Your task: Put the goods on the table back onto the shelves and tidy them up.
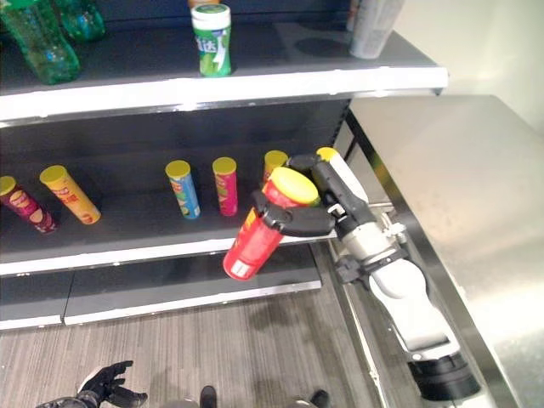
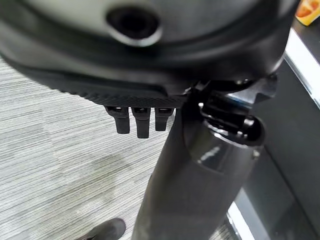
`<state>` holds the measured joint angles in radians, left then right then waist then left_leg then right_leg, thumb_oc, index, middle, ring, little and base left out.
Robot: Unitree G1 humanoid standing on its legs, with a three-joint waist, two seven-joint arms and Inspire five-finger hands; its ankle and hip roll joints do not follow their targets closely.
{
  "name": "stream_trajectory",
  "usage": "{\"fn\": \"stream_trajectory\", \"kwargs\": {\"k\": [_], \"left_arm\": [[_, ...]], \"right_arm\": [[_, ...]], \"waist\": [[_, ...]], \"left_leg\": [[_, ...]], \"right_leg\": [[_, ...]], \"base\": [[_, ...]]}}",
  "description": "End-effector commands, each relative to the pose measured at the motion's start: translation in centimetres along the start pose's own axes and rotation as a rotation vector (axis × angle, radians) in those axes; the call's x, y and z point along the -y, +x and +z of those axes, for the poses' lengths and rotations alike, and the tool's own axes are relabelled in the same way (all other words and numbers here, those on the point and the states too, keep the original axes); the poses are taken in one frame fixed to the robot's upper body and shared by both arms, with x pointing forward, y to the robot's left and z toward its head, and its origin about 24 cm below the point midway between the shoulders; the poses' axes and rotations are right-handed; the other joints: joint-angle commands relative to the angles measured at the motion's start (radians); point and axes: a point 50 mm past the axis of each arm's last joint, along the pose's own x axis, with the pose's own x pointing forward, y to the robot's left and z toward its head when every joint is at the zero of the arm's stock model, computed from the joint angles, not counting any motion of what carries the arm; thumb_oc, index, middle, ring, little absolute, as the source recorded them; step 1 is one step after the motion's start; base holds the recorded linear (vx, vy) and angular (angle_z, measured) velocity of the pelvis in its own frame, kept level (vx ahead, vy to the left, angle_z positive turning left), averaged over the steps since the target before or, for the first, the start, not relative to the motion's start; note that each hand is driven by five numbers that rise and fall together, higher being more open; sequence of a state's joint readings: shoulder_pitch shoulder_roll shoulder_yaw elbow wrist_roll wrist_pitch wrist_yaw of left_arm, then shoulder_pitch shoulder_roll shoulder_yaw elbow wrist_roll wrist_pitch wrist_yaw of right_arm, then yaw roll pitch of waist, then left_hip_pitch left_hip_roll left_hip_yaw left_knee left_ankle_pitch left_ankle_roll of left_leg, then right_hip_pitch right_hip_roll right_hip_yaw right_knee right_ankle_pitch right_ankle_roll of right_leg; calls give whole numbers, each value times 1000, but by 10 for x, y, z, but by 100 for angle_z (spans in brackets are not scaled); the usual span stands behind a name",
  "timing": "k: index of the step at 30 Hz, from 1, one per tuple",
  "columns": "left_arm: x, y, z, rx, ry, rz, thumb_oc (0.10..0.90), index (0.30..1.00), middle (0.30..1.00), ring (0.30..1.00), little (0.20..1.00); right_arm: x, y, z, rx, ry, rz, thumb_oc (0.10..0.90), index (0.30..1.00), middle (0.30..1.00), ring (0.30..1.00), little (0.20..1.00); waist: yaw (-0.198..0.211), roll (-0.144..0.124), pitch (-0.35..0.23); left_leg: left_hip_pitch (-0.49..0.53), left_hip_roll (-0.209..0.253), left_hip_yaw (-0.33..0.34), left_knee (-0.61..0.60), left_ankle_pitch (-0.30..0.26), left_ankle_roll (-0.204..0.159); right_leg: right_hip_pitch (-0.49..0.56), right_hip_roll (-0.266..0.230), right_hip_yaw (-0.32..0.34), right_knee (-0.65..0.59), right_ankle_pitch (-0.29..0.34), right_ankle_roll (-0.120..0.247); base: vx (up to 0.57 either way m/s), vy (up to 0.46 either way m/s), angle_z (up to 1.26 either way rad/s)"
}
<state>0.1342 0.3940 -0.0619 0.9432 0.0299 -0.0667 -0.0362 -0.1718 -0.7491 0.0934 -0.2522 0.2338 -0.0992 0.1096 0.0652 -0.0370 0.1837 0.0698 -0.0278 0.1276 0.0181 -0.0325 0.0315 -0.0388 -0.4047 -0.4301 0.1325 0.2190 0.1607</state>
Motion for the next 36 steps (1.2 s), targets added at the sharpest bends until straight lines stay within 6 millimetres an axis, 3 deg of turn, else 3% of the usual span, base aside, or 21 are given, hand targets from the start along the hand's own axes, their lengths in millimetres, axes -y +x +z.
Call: {"fn": "stream_trajectory", "kwargs": {"k": [1, 2, 3, 6, 8, 9, 10, 11, 12, 13, 15, 17, 18, 21, 23, 26, 28, 29, 31, 32, 36], "left_arm": [[-19, -3, -6, -6, 11, 50, 800, 900, 900, 900, 900], [-18, -4, -8, -15, 6, 50, 800, 900, 900, 900, 900], [-11, -4, -10, -19, -34, 42, 800, 900, 900, 900, 900], [-4, -4, -11, -19, -78, 41, 800, 900, 900, 900, 900], [6, -2, 1, 28, -161, 24, 800, 900, 900, 900, 900], [6, -2, 1, 28, -161, 24, 800, 900, 900, 900, 900], [15, -1, 14, 77, -214, 6, 800, 900, 900, 900, 900], [17, 0, 18, 92, -205, -1, 800, 900, 900, 900, 900], [16, 0, 20, 97, -192, 5, 800, 900, 900, 900, 900], [13, 0, 19, 91, -170, 24, 800, 900, 900, 900, 900], [11, 1, 15, 70, -134, 39, 800, 900, 900, 900, 900], [12, 0, 9, 42, -106, 35, 800, 900, 900, 900, 900], [14, 0, 5, 23, -83, 29, 800, 900, 900, 900, 900], [9, 0, -1, -3, -13, 29, 800, 900, 900, 900, 900], [-2, -2, -4, -11, 16, 56, 800, 900, 900, 900, 900], [-12, -4, -14, -50, -6, 97, 800, 900, 900, 900, 900], [-14, -5, -16, -58, -9, 108, 800, 900, 900, 900, 900], [-16, -4, -13, -48, -35, 119, 800, 900, 900, 900, 900], [-14, -4, -11, -39, -44, 117, 800, 900, 900, 900, 900], [-12, -4, -7, -20, -53, 109, 800, 900, 900, 900, 900], [9, -4, -13, -49, -121, 71, 800, 900, 900, 900, 900]], "right_arm": [[23, 15, 70, 349, -129, -45, 400, 300, 300, 300, 300], [19, 16, 72, 357, -142, -21, 400, 300, 300, 300, 300], [11, 19, 70, 359, -145, 8, 400, 300, 300, 300, 300], [8, 21, 70, 365, -152, 16, 400, 300, 300, 300, 300], [5, 18, 67, 345, -203, 31, 400, 300, 300, 300, 300], [5, 18, 67, 345, -203, 31, 400, 300, 300, 300, 300], [4, 20, 57, 291, -253, 26, 400, 300, 300, 300, 300], [4, 22, 54, 276, -263, 24, 400, 300, 300, 300, 300], [2, 25, 52, 266, -270, 22, 400, 300, 300, 300, 300], [0, 28, 48, 257, -278, 13, 400, 300, 300, 300, 300], [3, 28, 45, 241, -312, -13, 400, 300, 300, 300, 300], [4, 25, 42, 224, -330, -14, 400, 300, 300, 300, 300], [6, 22, 40, 209, -338, -30, 400, 300, 300, 300, 300], [5, 19, 35, 180, -364, -48, 400, 300, 300, 300, 300], [1, 23, 37, 192, -384, -54, 400, 300, 300, 300, 300], [-3, 32, 43, 226, -391, -59, 400, 300, 300, 300, 300], [-5, 34, 42, 229, -391, -59, 400, 300, 300, 300, 300], [-5, 36, 41, 227, -410, -67, 400, 300, 300, 300, 300], [-5, 38, 43, 233, -411, -72, 400, 300, 300, 300, 300], [-11, 39, 38, 218, -399, -59, 400, 300, 300, 300, 300], [-21, 41, 33, 199, -355, -30, 400, 300, 300, 300, 300]], "waist": [[-3, 14, -29], [-1, 9, -30], [11, -21, -37], [18, -28, -45], [24, -36, -31], [22, -36, -33], [30, -38, -9], [28, -36, -7], [31, -37, -7], [33, -34, -12], [27, -15, -24], [16, 15, -47], [10, 29, -62], [10, 29, -78], [20, 26, -64], [37, 27, -40], [41, 28, -29], [28, 29, -17], [26, 29, -15], [33, 4, -16], [48, -12, -52]], "left_leg": [[36, 90, 43, -105, -26, -71], [23, 80, 35, -105, -13, -68], [27, 53, 1, -105, -12, -71], [15, 50, -5, -98, -8, -74], [-62, 55, -24, 47, -45, -90], [-65, 54, -25, 48, -45, -89], [-134, 100, -20, 126, -35, -124], [-146, 129, -25, 131, -28, -131], [-150, 162, -36, 119, -11, -137], [-143, 235, -69, 58, 45, -153], [-132, 290, -79, -22, 99, -172], [-106, 306, -55, -92, 115, -191], [-99, 292, -50, -105, 106, -200], [-81, 231, -41, -95, 72, -186], [-55, 159, -20, -80, 25, -132], [-21, 115, 19, -86, 1, -93], [-7, 109, 28, -91, -4, -90], [0, 109, 28, -94, -2, -90], [0, 110, 23, -94, -4, -93], [-14, 109, 1, -66, -16, -102], [-15, 123, -8, -83, 0, -112]], "right_leg": [[-62, 129, 43, 89, -176, 13], [-53, 187, 52, 76, -207, -7], [3, 284, 131, -42, -239, -44], [32, 298, 152, -111, -210, -39], [71, 294, 121, -151, -221, -52], [69, 294, 119, -151, -221, -52], [96, 273, 82, -170, -224, -55], [98, 264, 74, -172, -220, -51], [95, 251, 74, -169, -218, -44], [88, 234, 78, -159, -229, -32], [87, 217, 80, -151, -244, -16], [90, 203, 74, -140, -246, -4], [90, 187, 67, -136, -236, 1], [99, 111, 60, -125, -200, 29], [71, 34, 85, -49, -166, 38], [25, -33, 59, 49, -107, 34], [14, -38, 56, 82, -105, 37], [-20, 24, 101, 50, -115, 31], [-26, 46, 106, 12, -118, 30], [20, 91, 139, -117, -135, 34], [72, 113, 105, -171, -125, 35]], "base": [[-96, 87, -15], [46, -27, 19], [36, -21, 9], [17, -77, 41], [-23, -79, 32], [-108, 21, 68], [-104, 108, 91], [-114, 173, 78], [-17, 282, 72], [30, 298, 39], [100, 334, 9], [147, 351, 6], [167, 378, 8], [159, 408, 24], [86, 456, 35], [21, 264, -4], [63, 135, -37], [87, 50, 8], [93, -28, 6], [76, -93, 2], [147, -104, 46]]}}
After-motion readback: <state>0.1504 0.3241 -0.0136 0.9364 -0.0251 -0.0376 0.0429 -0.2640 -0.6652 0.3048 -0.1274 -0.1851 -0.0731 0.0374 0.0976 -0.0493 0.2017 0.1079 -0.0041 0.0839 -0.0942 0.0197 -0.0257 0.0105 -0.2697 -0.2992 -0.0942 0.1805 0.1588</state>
